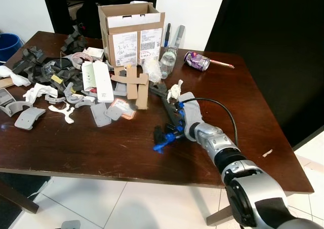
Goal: Picking trash to rubbish bin
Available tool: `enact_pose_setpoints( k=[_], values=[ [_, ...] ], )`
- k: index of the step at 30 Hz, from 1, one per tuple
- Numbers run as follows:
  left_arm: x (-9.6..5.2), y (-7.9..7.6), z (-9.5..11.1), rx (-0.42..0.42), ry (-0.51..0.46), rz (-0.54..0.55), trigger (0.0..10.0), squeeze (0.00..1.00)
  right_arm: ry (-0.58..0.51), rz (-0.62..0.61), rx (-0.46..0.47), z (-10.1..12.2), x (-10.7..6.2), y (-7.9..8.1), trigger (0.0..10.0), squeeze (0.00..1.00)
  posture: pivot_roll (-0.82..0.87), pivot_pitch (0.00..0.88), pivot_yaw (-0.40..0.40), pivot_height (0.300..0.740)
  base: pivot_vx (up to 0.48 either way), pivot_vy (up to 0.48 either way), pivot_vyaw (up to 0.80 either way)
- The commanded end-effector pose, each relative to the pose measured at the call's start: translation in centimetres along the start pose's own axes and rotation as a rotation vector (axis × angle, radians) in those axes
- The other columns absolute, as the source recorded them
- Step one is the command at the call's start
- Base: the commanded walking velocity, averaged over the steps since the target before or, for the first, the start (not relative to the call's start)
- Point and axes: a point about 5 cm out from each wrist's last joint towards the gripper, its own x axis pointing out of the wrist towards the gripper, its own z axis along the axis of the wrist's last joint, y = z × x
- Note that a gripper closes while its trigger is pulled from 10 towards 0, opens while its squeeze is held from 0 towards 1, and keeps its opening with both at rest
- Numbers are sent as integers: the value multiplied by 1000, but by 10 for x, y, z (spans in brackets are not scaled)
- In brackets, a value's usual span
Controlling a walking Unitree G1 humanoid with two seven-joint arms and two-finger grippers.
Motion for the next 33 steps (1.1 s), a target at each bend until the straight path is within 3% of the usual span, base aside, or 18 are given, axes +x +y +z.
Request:
enact_pose_setpoints(
  k=[1, 10, 15, 17, 18, 23, 33],
  values=[
    [-1, -13, -15, 4, 61, -46, 10000, 0, 96, -5, 63, -27, -1, 1, 0, 0, 152, 113, -115, 740, 0, 0, 0],
    [-1, -15, -17, 9, 67, -46, 10000, 0, 63, -84, 95, -23, -6, -14, 0, 0, 148, 117, -112, 740, 0, 0, 0],
    [-1, -15, -17, 14, 69, -47, 10000, 0, -141, -104, 150, 8, -8, -23, 0, 0, 148, 117, -112, 740, 0, 0, 0],
    [-1, -15, -17, 16, 68, -49, 10000, 0, -255, -97, 221, 25, -12, -30, 0, 0, 146, 118, -107, 740, 0, 0, 0],
    [-1, -15, -17, 16, 68, -49, 10000, 0, -255, -97, 221, 25, -12, -30, 0, 0, 146, 118, -107, 740, 0, 0, 0],
    [-1, -15, -16, 24, 68, -51, 10000, 0, -499, -45, 412, 60, -27, -49, 0, 0, 142, 117, -105, 740, 0, 0, 0],
    [-1, -16, -15, 29, 67, -53, 10000, 0, -575, -91, 399, 66, -39, -67, 0, 0, 142, 117, -105, 740, 0, 0, 0]
  ],
)
